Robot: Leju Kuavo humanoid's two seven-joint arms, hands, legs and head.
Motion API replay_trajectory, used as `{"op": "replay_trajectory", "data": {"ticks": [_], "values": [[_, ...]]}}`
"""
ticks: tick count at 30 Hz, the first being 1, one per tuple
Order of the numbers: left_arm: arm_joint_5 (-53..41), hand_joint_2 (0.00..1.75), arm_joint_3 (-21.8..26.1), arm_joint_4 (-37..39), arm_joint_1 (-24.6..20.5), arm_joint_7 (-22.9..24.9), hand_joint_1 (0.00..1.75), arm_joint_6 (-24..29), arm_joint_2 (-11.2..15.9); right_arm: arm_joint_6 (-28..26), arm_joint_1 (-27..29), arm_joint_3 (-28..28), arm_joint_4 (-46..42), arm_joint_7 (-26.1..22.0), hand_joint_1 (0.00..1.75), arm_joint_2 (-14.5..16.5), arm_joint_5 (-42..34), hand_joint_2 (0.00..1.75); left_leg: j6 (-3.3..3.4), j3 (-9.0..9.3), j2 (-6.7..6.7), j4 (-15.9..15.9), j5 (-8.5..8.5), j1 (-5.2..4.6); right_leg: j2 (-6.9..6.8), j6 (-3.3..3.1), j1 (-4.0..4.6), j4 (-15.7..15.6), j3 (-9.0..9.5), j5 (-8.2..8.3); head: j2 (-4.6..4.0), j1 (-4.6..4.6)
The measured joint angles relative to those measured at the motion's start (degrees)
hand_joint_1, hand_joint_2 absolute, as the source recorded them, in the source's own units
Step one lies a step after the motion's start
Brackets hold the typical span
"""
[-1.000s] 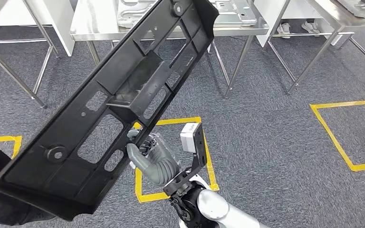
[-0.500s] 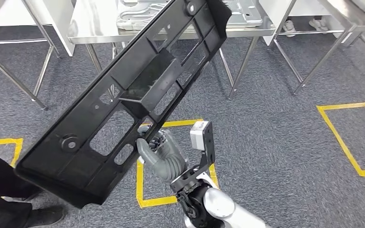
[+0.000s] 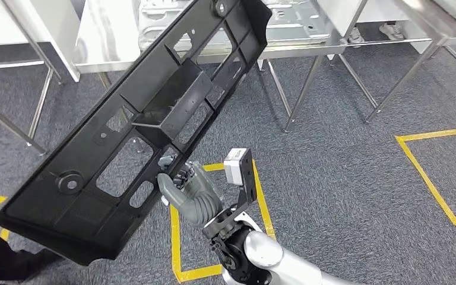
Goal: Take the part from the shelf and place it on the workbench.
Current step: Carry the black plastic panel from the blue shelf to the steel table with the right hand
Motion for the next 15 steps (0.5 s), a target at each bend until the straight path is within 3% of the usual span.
{"op": "replay_trajectory", "data": {"ticks": [2, 4, 6, 7, 8, 10, 11, 12, 15], "values": [[0.05, 0.0, 0.02, 0.01, 0.2, -0.02, 0.0, 0.0, 0.02, -0.34, 0.05, -0.04, 0.1, -0.01, 1.75, -0.1, -0.01, 1.75, 0.47, 1.9, -0.11, -0.5, -1.2, 0.03, 0.03, 0.09, 0.03, 7.36, -4.64, -0.07, 0.0, 0.75], [0.05, 0.0, 0.03, 0.01, 0.43, -0.06, 0.0, 0.0, 0.0, -1.14, 0.25, -0.23, 0.31, -0.01, 1.75, -0.32, -0.25, 1.75, 0.59, 4.18, -0.21, -0.84, -2.79, -0.08, 0.07, 0.05, 0.14, 12.89, -9.42, -3.8, 0.01, 1.38], [0.05, 0.0, 0.06, 0.02, 0.52, -0.38, 0.0, 0.0, 0.01, -2.67, 0.36, -0.68, 0.41, -0.01, 1.75, -0.61, -0.75, 1.75, 0.6, 6.71, -0.5, -0.94, -4.59, -0.28, 0.07, -0.08, 0.23, 13.18, -11.98, -7.19, 0.01, 1.78], [0.05, 0.0, 0.08, 0.02, 0.52, -0.65, 0.0, 0.0, -0.02, -3.51, 0.32, -1.07, 0.37, 0.05, 1.75, -0.84, -1.08, 1.75, 0.6, 8.08, -0.67, -0.96, -5.56, -0.43, 0.07, -0.37, 0.29, 11.46, -12.44, -6.74, 0.01, 1.97], [0.05, 0.0, 0.1, 0.01, 0.5, -0.91, 0.0, 0.0, -0.06, -4.17, 0.24, -1.54, 0.29, 0.16, 1.75, -1.15, -1.4, 1.75, 0.6, 9.34, -0.81, -1.05, -6.52, -0.56, 0.05, -0.91, 0.46, 8.79, -12.61, -3.94, 0.01, 2.18], [0.07, 0.0, 0.15, 0.01, 0.46, -1.21, 0.0, -0.02, -0.26, -4.83, 0.12, -2.47, 0.16, 0.45, 1.75, -2.02, -1.96, 1.75, 0.29, 11.45, -1.04, -1.11, -8.27, -0.72, 0.13, -2.33, 1.27, 3.63, -12.96, 4.2, 0.0, 2.22], [0.1, 0.0, 0.2, -0.01, 0.43, -1.25, 0.0, -0.03, -0.39, -4.97, 0.04, -2.84, 0.06, 0.6, 1.75, -2.4, -2.15, 1.75, -0.01, 12.09, -1.14, -1.29, -9.0, -0.69, 0.13, -2.79, 1.66, 2.05, -12.87, 6.91, 0.0, 2.2], [0.13, 0.0, 0.25, -0.03, 0.38, -1.26, 0.0, -0.05, -0.52, -5.09, -0.02, -3.14, -0.07, 0.68, 1.75, -2.68, -2.24, 1.75, -0.36, 12.72, -1.19, -1.27, -9.39, -0.63, 0.21, -3.02, 1.96, 1.25, -12.7, 7.74, 0.0, 2.1], [0.19, 0.0, 0.39, -0.09, -0.2, -1.51, 0.0, -0.17, -0.77, -6.69, -0.85, -3.9, -1.1, 0.86, 1.75, -3.02, -2.22, 1.75, -1.33, 12.94, -0.9, 0.79, -8.55, -0.47, 0.68, -3.27, 1.8, -0.89, -9.94, 6.53, 0.01, 2.24]]}}
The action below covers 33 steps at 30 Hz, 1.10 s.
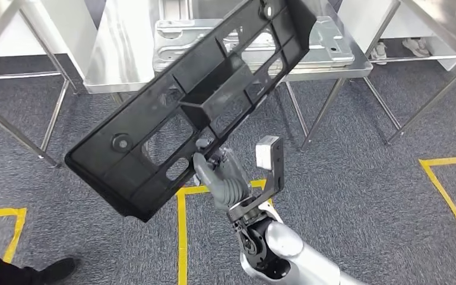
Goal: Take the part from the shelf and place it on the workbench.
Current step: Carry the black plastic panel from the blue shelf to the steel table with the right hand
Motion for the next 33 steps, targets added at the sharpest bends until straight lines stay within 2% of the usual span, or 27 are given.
{"op": "replay_trajectory", "data": {"ticks": [1, 2, 3, 4, 5, 6, 7, 8, 9, 11, 12, 13, 15, 16, 17, 18, 19, 21, 22, 23, 26, 27, 28, 30, 31, 32, 33], "values": [[0.02, 0.0, 0.03, -0.01, -0.24, -0.14, 0.0, -0.04, -0.02, -0.97, -0.42, -0.28, -0.38, 0.11, 1.75, -0.13, 0.02, 1.75, -0.25, -1.32, 0.02, 2.42, 0.55, -0.01, 0.22, -0.2, -0.18, -0.8, 1.19, -0.26, 0.0, -0.16], [0.04, 0.0, 0.05, -0.02, -0.38, -0.24, 0.0, -0.07, -0.01, -1.96, -0.75, -0.58, -0.67, 0.33, 1.75, -0.33, 0.02, 1.75, -0.4, -3.52, -0.03, 5.65, 0.61, -0.02, 0.44, -0.33, -0.37, -1.47, 2.32, -0.59, 0.0, -0.48], [0.05, 0.0, 0.07, -0.01, -0.38, -0.19, 0.0, -0.08, 0.06, -3.04, -1.0, -0.95, -0.91, 0.66, 1.75, -0.66, 0.06, 1.75, -0.57, -6.15, -0.1, 8.87, 0.05, -0.03, 0.68, -0.46, -0.46, -1.93, 3.31, -1.1, 0.0, -0.85], [0.05, 0.0, 0.07, -0.01, -0.27, 0.1, 0.0, -0.08, 0.18, -4.28, -1.16, -1.32, -1.13, 1.19, 1.75, -1.07, 0.27, 1.75, -0.71, -8.78, -0.11, 11.29, -1.47, -0.03, 0.96, -0.48, -0.54, -2.23, 4.3, -1.75, 0.0, -1.09], [0.04, 0.0, 0.07, 0.01, -0.12, 0.58, 0.0, -0.09, 0.3, -5.56, -1.18, -1.73, -1.39, 1.81, 1.75, -1.64, 0.68, 1.75, -0.85, -11.07, -0.09, 12.51, -3.38, -0.02, 1.29, -0.4, -0.63, -2.39, 5.37, -2.54, 0.0, -1.26], [0.0, 0.0, 0.07, 0.03, 0.03, 1.15, 0.0, -0.13, 0.45, -6.81, -1.09, -2.22, -1.75, 2.48, 1.75, -2.36, 1.22, 1.75, -0.99, -12.79, -0.06, 12.35, -4.93, -0.01, 1.64, -0.25, -0.76, -2.47, 6.56, -3.43, 0.0, -1.36], [-0.09, 0.0, 0.07, 0.04, 0.15, 1.69, 0.0, -0.17, 0.61, -7.9, -0.9, -2.74, -2.25, 3.14, 1.75, -3.26, 1.8, 1.75, -1.1, -14.0, -0.03, 10.92, -5.36, -0.01, 1.93, -0.05, -0.93, -2.49, 7.85, -4.48, 0.0, -1.45], [-0.24, 0.0, 0.07, 0.05, 0.25, 2.13, 0.0, -0.27, 0.72, -8.67, -0.61, -3.27, -2.83, 3.69, 1.75, -4.24, 2.31, 1.75, -1.19, -14.77, 0.0, 8.54, -3.7, 0.02, 2.15, 0.23, -1.08, -2.49, 9.2, -5.61, 0.0, -1.58], [-0.49, 0.0, 0.07, 0.05, 0.42, 2.43, 0.0, -0.43, 0.82, -9.29, -0.23, -3.81, -3.47, 4.29, 1.75, -5.29, 2.8, 1.75, -1.2, -15.32, -0.01, 5.45, 0.81, 0.05, 2.32, 0.56, -1.15, -2.41, 10.46, -6.83, -0.01, -1.84], [-0.97, 0.0, 0.07, 0.09, 0.72, 2.61, 0.0, -0.72, 1.0, -10.32, 0.51, -4.69, -4.56, 5.71, 1.75, -7.22, 3.74, 1.75, -0.35, -15.76, -0.12, 1.6, 8.48, -0.03, 2.62, 1.31, -1.15, -2.18, 12.17, -9.01, -0.01, -2.3], [-1.09, 0.0, 0.07, 0.1, 0.79, 2.39, 0.0, -0.8, 1.07, -10.68, 0.72, -5.1, -5.02, 6.44, 1.75, -8.07, 4.14, 1.75, 0.33, -15.72, -0.21, 0.97, 10.45, -0.14, 2.68, 1.71, -1.16, -2.27, 12.71, -9.66, -0.01, -2.44], [-1.08, 0.0, 0.07, 0.1, 0.69, 1.93, 0.0, -0.8, 1.15, -10.88, 0.77, -5.56, -5.5, 7.09, 1.75, -8.82, 4.38, 1.75, 1.04, -15.37, -0.23, 1.17, 9.85, -0.21, 2.7, 2.06, -1.2, -1.93, 12.81, -9.67, -0.01, -2.44], [-1.0, 0.0, 0.07, 0.09, 0.42, 0.82, 0.0, -0.75, 1.32, -10.83, 0.33, -6.48, -6.49, 7.97, 1.75, -10.07, 4.6, 1.75, 1.93, -14.05, -0.19, 0.69, 8.93, -0.08, 2.04, 2.67, -1.24, 1.71, 11.17, -7.81, -0.01, -2.14], [-0.97, 0.0, 0.07, 0.09, 0.29, 0.31, 0.0, -0.66, 1.43, -10.69, -0.05, -6.8, -6.83, 8.3, 1.75, -10.6, 4.63, 1.75, 2.2, -13.08, -0.12, 0.24, 8.38, 0.06, 1.5, 2.92, -1.24, 5.22, 9.13, -6.64, -0.01, -1.82], [-0.91, 0.0, 0.07, 0.09, 0.23, -0.06, 0.0, -0.52, 1.54, -10.52, -0.39, -6.96, -7.01, 8.51, 1.75, -11.03, 4.65, 1.75, 2.39, -11.95, -0.07, -0.3, 7.77, 0.15, 0.9, 3.2, -1.3, 8.83, 6.73, -6.13, 0.0, -1.43], [-0.8, 0.0, 0.07, 0.09, 0.21, -0.39, 0.0, -0.4, 1.69, -10.39, -0.62, -7.02, -7.05, 8.62, 1.75, -11.4, 4.67, 1.75, 2.48, -10.63, 0.0, -0.81, 7.06, 0.2, 0.41, 3.49, -1.39, 11.77, 4.25, -6.81, 0.0, -1.07], [-0.7, 0.0, 0.07, 0.09, 0.19, -0.67, 0.0, -0.29, 1.87, -10.3, -0.73, -7.08, -7.01, 8.71, 1.75, -11.7, 4.66, 1.75, 2.47, -9.19, 0.03, -1.33, 6.28, 0.24, 0.13, 3.71, -1.5, 13.55, 2.06, -8.73, 0.0, -0.76], [-0.83, 0.0, 0.08, 0.09, 0.06, -1.14, 0.0, -0.23, 2.36, -10.29, -0.74, -7.31, -6.97, 8.72, 1.75, -12.24, 4.71, 1.75, 2.33, -6.05, 0.03, -2.17, 4.52, 0.33, -0.21, 3.98, -1.64, 13.82, -1.05, -13.35, 0.0, -0.32], [-1.18, 0.0, 0.08, 0.09, -0.1, -1.31, 0.0, -0.22, 2.59, -10.33, -0.74, -7.45, -6.96, 8.72, 1.75, -12.52, 4.74, 1.75, 2.23, -4.47, -0.01, -2.47, 3.58, 0.35, -0.35, 3.96, -1.66, 12.45, -1.9, -14.26, 0.0, -0.07], [-1.63, 0.0, 0.08, 0.08, -0.34, -1.43, 0.0, -0.16, 2.79, -10.36, -0.73, -7.62, -6.97, 8.7, 1.75, -12.82, 4.69, 1.75, 2.1, -2.88, -0.05, -2.7, 2.59, 0.35, -0.45, 3.8, -1.65, 10.16, -2.37, -13.02, 0.0, 0.19], [-2.51, 0.0, 0.07, 0.06, -1.27, -1.21, 0.0, 0.76, 3.16, -10.49, -0.09, -8.42, -6.91, 8.39, 1.75, -13.87, 3.73, 1.75, 1.28, 0.78, -0.23, -3.08, -0.39, 0.3, -0.88, 2.84, -1.11, 2.58, -2.86, -0.53, 0.0, 0.53], [-2.72, 0.0, 0.07, 0.03, -1.64, -0.84, 0.0, 1.27, 3.26, -10.57, 0.29, -8.79, -6.92, 8.24, 1.75, -14.24, 3.28, 1.75, 0.86, 1.66, -0.31, -3.2, -1.12, 0.31, -1.01, 2.5, -0.86, 1.66, -2.78, 1.88, -0.01, 0.59], [-3.05, 0.0, 0.08, -0.02, -2.06, -0.36, 0.0, 1.76, 3.39, -10.69, 0.6, -9.22, -7.02, 8.1, 1.75, -14.57, 2.96, 1.75, 0.41, 2.36, -0.36, -3.1, -1.41, 0.32, -1.07, 2.2, -0.6, 1.63, -2.52, 1.94, -0.01, 0.55], [-3.71, 0.0, 0.08, -0.2, -2.93, 0.7, 0.0, 2.47, 3.58, -10.97, 0.94, -10.2, -7.52, 8.02, 1.75, -15.18, 2.83, 1.75, -0.22, 1.87, -0.24, -1.15, -0.64, 0.38, -0.86, 1.53, -0.65, 0.91, -1.09, 1.07, -0.01, 0.53], [-3.88, 0.0, 0.09, -0.31, -3.32, 1.04, 0.0, 2.68, 3.69, -11.29, 1.04, -10.64, -7.85, 8.09, 1.75, -15.48, 3.06, 1.75, -0.38, 0.29, -0.14, 1.5, 0.24, 0.37, -0.75, 1.18, -0.69, 0.27, -0.2, 0.74, -0.01, 0.28], [-3.86, 0.0, 0.09, -0.39, -3.62, 1.28, 0.0, 2.79, 3.75, -11.71, 1.21, -10.97, -8.16, 8.27, 1.75, -15.81, 3.43, 1.75, -0.45, -2.05, -0.09, 4.95, 0.73, 0.33, -0.6, 0.86, -0.75, -0.37, 0.81, 0.39, -0.01, 0.0], [-3.74, 0.0, 0.09, -0.46, -3.73, 1.43, 0.0, 2.84, 3.8, -12.15, 1.47, -11.21, -8.48, 8.58, 1.75, -16.13, 3.96, 1.75, -0.43, -4.84, -0.02, 8.51, 0.54, 0.26, -0.5, 0.57, -0.74, -0.88, 1.78, -0.11, -0.01, -0.29]]}}
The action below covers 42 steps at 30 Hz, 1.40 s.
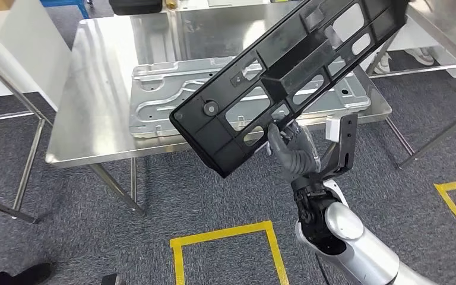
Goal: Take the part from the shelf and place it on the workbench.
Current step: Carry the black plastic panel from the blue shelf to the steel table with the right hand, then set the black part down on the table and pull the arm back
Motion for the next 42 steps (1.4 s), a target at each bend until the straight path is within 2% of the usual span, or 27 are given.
{"op": "replay_trajectory", "data": {"ticks": [2, 4, 5, 6, 8, 9, 10, 12, 14, 15, 17, 19, 20, 22, 24, 25, 26, 28, 30, 32, 34, 35, 36, 37, 39, 40, 42], "values": [[0.34, 0.0, -0.01, -0.04, 0.23, 0.15, 0.0, -0.19, -0.01, -0.6, 0.75, -0.52, -0.69, 0.98, 1.75, -0.57, 1.47, 1.75, 0.06, -5.33, 0.0, 4.47, -3.24, -0.18, 0.37, -0.3, 0.05, -0.66, 2.16, -1.34, 0.01, -0.49], [0.39, 0.0, -0.02, -0.05, 0.75, 0.51, 0.0, -0.49, -0.2, -0.69, 1.8, -1.31, -1.59, 2.17, 1.75, -1.05, 3.44, 1.75, 0.35, -8.73, 0.01, 3.87, -6.39, -0.49, 0.8, -0.3, 0.12, -1.2, 4.79, -3.03, 0.01, -0.88], [0.17, 0.0, -0.02, -0.05, 1.06, 0.82, 0.0, -0.62, -0.38, -0.71, 2.4, -1.78, -2.08, 2.67, 1.75, -1.24, 4.25, 1.75, 0.66, -9.67, 0.0, 1.8, -5.78, -0.72, 0.95, -0.24, 0.18, -1.41, 6.25, -3.99, 0.01, -1.05], [-0.22, 0.0, -0.03, -0.04, 1.4, 1.17, 0.0, -0.76, -0.56, -0.72, 3.13, -2.31, -2.58, 3.03, 1.75, -1.39, 4.91, 1.75, 1.14, -10.2, -0.08, -1.19, -2.65, -1.02, 1.03, -0.16, 0.23, -1.6, 7.65, -5.01, 0.01, -1.2], [-1.3, 0.0, -0.12, -0.03, 2.23, 1.87, 0.0, -1.07, -0.87, -0.76, 4.85, -3.32, -3.39, 3.37, 1.75, -1.63, 5.85, 1.75, 2.3, -10.48, -0.56, -6.93, 6.83, -1.69, 1.28, 0.24, 0.36, -1.62, 9.82, -7.13, 0.01, -1.39], [-1.78, 0.0, -0.19, -0.03, 2.53, 2.15, 0.0, -1.22, -1.05, -0.78, 5.71, -3.76, -3.79, 3.54, 1.75, -1.78, 6.37, 1.75, 2.78, -10.32, -0.79, -8.44, 10.08, -1.94, 1.41, 0.55, 0.33, -1.79, 10.57, -8.05, 0.0, -1.39], [-2.11, 0.0, -0.26, -0.04, 2.63, 2.35, 0.0, -1.31, -1.24, -0.79, 6.45, -4.25, -4.32, 3.74, 1.75, -1.95, 6.92, 1.75, 3.15, -10.04, -0.94, -9.06, 11.25, -2.1, 1.51, 0.87, 0.32, -1.56, 11.07, -8.41, 0.0, -1.42], [-2.34, 0.0, -0.43, -0.09, 2.31, 2.45, 0.0, -1.35, -1.67, -0.79, 7.42, -5.42, -5.84, 4.2, 1.75, -2.28, 7.76, 1.75, 3.71, -8.75, -0.92, -9.32, 10.14, -1.9, 1.38, 1.57, 0.3, 0.64, 10.81, -7.64, -0.01, -1.36], [-2.02, 0.0, -0.58, -0.1, 1.9, 2.1, 0.0, -1.31, -1.84, -0.79, 7.58, -6.38, -7.1, 4.4, 1.75, -2.5, 8.26, 1.75, 4.19, -7.11, -0.79, -9.75, 9.03, -1.45, 0.95, 2.43, 0.2, 6.25, 8.03, -6.77, -0.01, -1.01], [-1.7, 0.0, -0.62, -0.09, 1.81, 1.94, 0.0, -1.28, -1.83, -0.79, 7.49, -6.58, -7.39, 4.48, 1.75, -2.56, 8.45, 1.75, 4.26, -6.34, -0.66, -9.85, 8.39, -1.26, 0.73, 2.95, -0.02, 9.41, 5.84, -7.39, -0.01, -0.71], [-1.01, 0.0, -0.63, -0.07, 1.73, 1.96, 0.0, -1.22, -1.77, -0.79, 7.06, -6.68, -7.55, 4.62, 1.75, -2.61, 8.93, 1.75, 4.11, -4.84, -0.37, -9.88, 7.04, -0.9, 0.48, 3.9, -0.67, 13.91, 1.24, -10.58, 0.0, -0.17], [-0.59, 0.0, -0.63, -0.03, 1.75, 2.12, 0.0, -1.24, -1.64, -0.79, 6.51, -6.8, -7.43, 4.76, 1.75, -2.58, 9.48, 1.75, 3.7, -3.04, -0.11, -9.88, 5.58, -0.52, 0.18, 4.61, -1.3, 14.08, -1.47, -12.68, 0.01, 0.25], [-0.49, 0.0, -0.63, -0.02, 1.77, 2.15, 0.0, -1.32, -1.61, -0.79, 6.29, -7.04, -7.34, 4.85, 1.75, -2.57, 9.76, 1.75, 3.43, -1.98, -0.03, -9.89, 4.79, -0.29, 0.04, 4.84, -1.56, 12.27, -1.82, -11.74, 0.01, 0.46], [-0.46, 0.0, -0.63, -0.01, 1.87, 2.09, 0.0, -1.5, -1.71, -0.8, 6.16, -7.88, -7.25, 5.09, 1.75, -2.6, 10.18, 1.75, 2.77, -0.05, 0.04, -9.84, 3.29, 0.07, -0.3, 5.12, -1.96, 6.19, -1.66, -5.58, 0.0, 0.96], [-0.46, 0.0, -0.63, -0.02, 2.11, 2.01, 0.0, -1.59, -1.93, -0.81, 6.13, -8.7, -7.24, 5.46, 1.75, -2.67, 10.55, 1.75, 1.88, 1.18, 0.04, -9.9, 1.97, 0.2, -0.89, 4.79, -2.01, 2.12, -1.38, -1.36, -0.01, 1.41], [-0.44, 0.0, -0.63, -0.03, 2.22, 1.98, 0.0, -1.62, -2.01, -0.81, 6.1, -9.04, -7.3, 5.66, 1.75, -2.7, 10.86, 1.75, 1.35, 1.72, 0.11, -9.73, 1.66, 0.23, -1.01, 4.32, -1.9, 1.5, -1.34, -0.86, -0.01, 1.45], [-0.41, 0.0, -0.63, -0.04, 2.29, 1.94, 0.0, -1.66, -2.14, -0.81, 6.03, -9.37, -7.4, 5.97, 1.75, -2.72, 11.3, 1.75, 0.8, 2.16, 0.28, -9.67, 1.49, 0.27, -0.98, 3.68, -1.75, 1.58, -0.99, -1.34, 0.0, 1.39], [-0.3, 0.0, -0.63, -0.06, 2.2, 1.87, 0.0, -1.76, -2.4, -0.81, 5.88, -10.08, -7.9, 6.6, 1.75, -2.74, 12.39, 1.75, 0.12, 2.42, 0.61, -8.33, 1.35, 0.38, -0.6, 2.47, -1.68, 1.13, 0.1, -1.2, 0.01, 0.86], [-0.2, 0.0, -0.63, -0.07, 2.17, 1.79, 0.0, -1.92, -2.67, -0.81, 5.81, -10.67, -8.49, 7.14, 1.75, -2.74, 13.24, 1.75, 0.14, 0.04, 0.46, -3.98, 0.11, 0.36, -0.55, 1.68, -1.55, 0.75, 1.37, -1.26, 0.01, -0.13], [-0.21, 0.0, -0.63, -0.05, 2.49, 1.79, 0.0, -2.05, -2.91, -0.81, 6.02, -10.98, -8.81, 7.61, 1.75, -2.72, 13.93, 1.75, 0.36, -4.49, 0.13, 2.13, -2.71, 0.13, -0.48, 1.2, -1.17, 0.54, 2.18, -1.66, 0.01, -0.95], [-0.23, 0.0, -0.64, -0.05, 3.01, 1.85, 0.0, -2.1, -3.18, -0.81, 6.47, -11.1, -9.05, 8.17, 1.75, -2.72, 14.75, 1.75, 0.69, -8.0, 0.04, 4.35, -4.86, -0.24, -0.24, 0.94, -0.74, 0.45, 3.15, -2.61, 0.01, -1.25], [-0.2, 0.0, -0.65, -0.05, 3.23, 1.91, 0.0, -2.1, -3.28, -0.81, 6.69, -11.13, -9.2, 8.38, 1.75, -2.72, 15.2, 1.75, 1.02, -8.74, 0.04, 3.15, -4.29, -0.48, -0.14, 0.88, -0.54, 0.44, 3.8, -3.21, 0.01, -1.35], [-0.17, 0.0, -0.65, -0.04, 3.39, 2.01, 0.0, -2.09, -3.37, -0.81, 6.86, -11.14, -9.37, 8.57, 1.75, -2.72, 15.67, 1.75, 1.5, -8.9, 0.04, 0.65, -2.15, -0.77, -0.09, 0.88, -0.35, 0.43, 4.55, -3.85, 0.01, -1.43], [-0.15, 0.0, -0.65, -0.03, 3.53, 2.13, 0.0, -2.07, -3.43, -0.81, 7.05, -11.15, -9.53, 8.74, 1.75, -2.72, 16.14, 1.75, 2.16, -8.82, 0.03, -2.58, 1.65, -1.14, -0.09, 0.9, -0.23, 0.4, 5.22, -4.55, 0.01, -1.51], [-0.33, 0.0, -0.67, 0.03, 3.76, 2.36, 0.0, -2.07, -3.49, -0.81, 7.48, -11.14, -9.83, 9.34, 1.75, -2.73, 17.25, 1.75, 3.25, -8.57, -0.02, -7.11, 7.22, -1.82, -0.03, 1.29, 0.0, 0.45, 6.19, -5.79, 0.01, -1.5], [-0.46, 0.0, -0.68, 0.06, 3.85, 2.44, 0.0, -2.07, -3.53, -0.81, 7.7, -11.13, -10.02, 9.83, 1.75, -2.77, 17.95, 1.75, 3.61, -8.5, -0.05, -8.0, 8.5, -2.07, -0.01, 1.59, 0.0, 0.39, 6.37, -6.25, 0.01, -1.51], [-0.63, 0.0, -0.69, 0.08, 3.84, 2.51, 0.0, -2.08, -3.71, -0.81, 7.76, -11.17, -10.51, 11.32, 1.75, -2.97, 19.73, 1.75, 3.89, -8.1, -0.12, -8.28, 8.29, -2.06, -0.02, 2.26, -0.05, 0.05, 6.7, -6.92, 0.01, -1.57]]}}
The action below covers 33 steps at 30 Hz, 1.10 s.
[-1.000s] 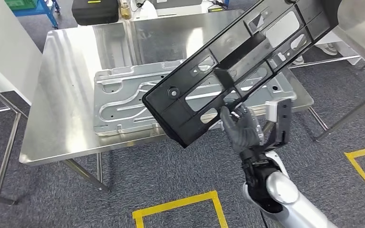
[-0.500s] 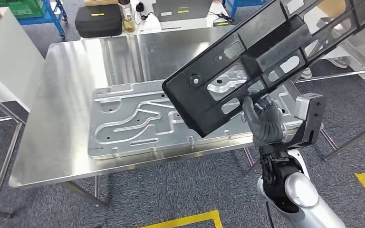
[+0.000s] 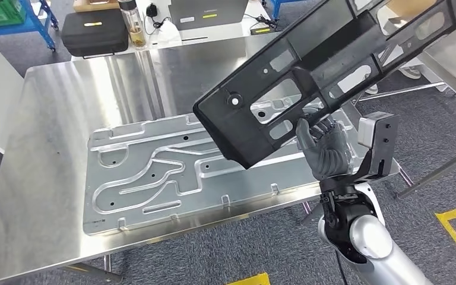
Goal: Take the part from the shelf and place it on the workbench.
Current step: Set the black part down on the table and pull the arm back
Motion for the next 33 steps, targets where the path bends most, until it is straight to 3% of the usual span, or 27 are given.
{"op": "replay_trajectory", "data": {"ticks": [2, 3, 5, 6, 7, 8, 11, 12, 13, 15, 17, 21, 26, 33], "values": [[-0.03, 0.0, 0.0, -0.02, -0.14, -0.02, 0.0, -0.07, -0.2, 0.0, -0.37, -0.02, -0.52, 1.76, 1.75, -0.34, 1.87, 1.75, 0.43, 0.79, -0.01, -0.73, -0.28, 0.36, -0.04, 0.71, -0.13, 1.23, -0.28, -1.12, 0.0, 0.3], [-0.04, 0.0, 0.0, -0.03, -0.22, -0.03, 0.0, -0.14, -0.34, 0.0, -0.78, 0.05, -0.68, 2.74, 1.75, -0.52, 2.56, 1.75, 0.6, 1.29, 0.02, -1.07, -0.47, 0.59, -0.04, 1.11, -0.24, 3.58, -1.43, -2.21, 0.0, 0.61], [-0.05, 0.0, -0.01, -0.02, -0.29, -0.13, 0.0, -0.28, -0.57, 0.0, -1.87, 0.41, -0.79, 4.69, 1.75, -0.74, 3.52, 1.75, 0.82, 2.01, 0.15, -1.27, -1.04, 0.73, -0.05, 1.89, -0.65, 10.72, -5.87, -4.53, 0.0, 1.33], [-0.04, 0.0, -0.02, -0.02, -0.29, -0.21, 0.0, -0.31, -0.65, 0.0, -2.49, 0.73, -0.71, 5.56, 1.75, -0.75, 3.68, 1.75, 0.78, 2.31, 0.21, -1.27, -1.37, 0.78, -0.06, 2.19, -0.87, 13.71, -8.17, -4.96, 0.0, 1.59], [-0.02, 0.0, -0.02, -0.02, -0.28, -0.35, 0.0, -0.33, -0.71, 0.01, -3.17, 1.15, -0.58, 6.27, 1.75, -0.74, 3.66, 1.75, 0.69, 2.69, 0.26, -1.27, -1.73, 0.82, -0.07, 2.41, -1.07, 15.07, -9.74, -4.3, 0.0, 1.83], [0.01, 0.0, -0.02, -0.01, -0.28, -0.51, 0.0, -0.33, -0.78, 0.02, -3.95, 1.7, -0.39, 6.84, 1.75, -0.69, 3.47, 1.75, 0.56, 3.17, 0.29, -1.27, -2.11, 0.85, -0.08, 2.54, -1.25, 14.43, -10.35, -2.44, 0.0, 2.08], [0.17, 0.0, -0.02, -0.01, -0.46, -1.02, 0.0, -0.37, -1.17, 0.16, -6.48, 4.34, 0.35, 7.43, 1.75, -0.15, 1.84, 1.75, -0.12, 4.56, 0.46, -1.3, -3.18, 0.91, 0.12, 2.34, -1.35, 5.62, -8.28, 5.3, 0.0, 2.63], [0.23, 0.0, -0.03, -0.02, -0.57, -1.13, 0.0, -0.38, -1.34, 0.3, -7.26, 5.46, 0.68, 7.31, 1.75, 0.23, 1.09, 1.75, -0.43, 4.62, 0.58, -1.33, -3.34, 0.91, 0.15, 2.0, -1.19, 3.31, -7.53, 6.32, 0.0, 2.75], [0.27, 0.0, -0.03, -0.02, -0.65, -1.18, 0.0, -0.39, -1.51, 0.5, -7.91, 6.64, 1.13, 7.05, 1.75, 0.73, 0.41, 1.75, -0.62, 4.43, 0.76, -1.22, -3.53, 0.8, 0.15, 1.66, -1.04, 1.98, -7.13, 6.37, 0.0, 2.81], [0.33, 0.0, -0.07, -0.02, -0.71, -1.09, 0.0, -0.38, -1.81, 1.04, -8.79, 9.25, 2.5, 6.18, 1.75, 2.27, -0.77, 1.75, -0.25, 4.11, 1.13, -1.19, -3.5, 0.65, 0.04, 1.16, -0.85, 0.75, -6.8, 5.89, 0.0, 2.61], [0.32, 0.0, -0.13, -0.02, -0.81, -0.83, 0.0, -0.36, -2.04, 1.48, -9.23, 11.88, 4.5, 5.14, 1.75, 4.07, -1.51, 1.75, 0.24, 4.26, 1.36, -1.43, -3.4, 0.61, 0.1, 1.07, -0.81, 0.53, -6.77, 5.81, 0.0, 2.01], [0.2, 0.0, -0.37, -0.02, -1.01, -0.39, 0.0, -0.33, -2.36, 2.19, -10.23, 16.11, 8.52, 4.1, 1.75, 7.09, -3.0, 1.75, -0.17, 4.7, 1.19, -2.07, -3.27, 0.63, -0.06, 0.76, -0.78, 0.52, -6.63, 5.6, 0.0, 1.04], [-0.09, 0.0, -0.45, -0.02, -1.27, -1.29, 0.0, -0.29, -2.66, 3.56, -11.18, 19.66, 13.62, 2.54, 1.75, 10.49, -5.75, 1.75, -1.15, 4.86, 0.97, -2.4, -3.19, 0.67, -0.17, 0.53, -0.79, 0.55, -6.59, 5.49, 0.0, 0.72], [-3.64, 0.0, -1.68, -0.1, -2.77, -11.36, 0.0, 3.86, -3.74, 5.28, -10.91, 23.29, 21.5, -0.33, 1.75, 14.89, -13.01, 1.75, -1.26, 4.85, 0.49, -2.42, -3.14, 0.64, -0.46, 0.5, -0.86, 0.41, -6.35, 5.49, 0.0, 0.75]]}}
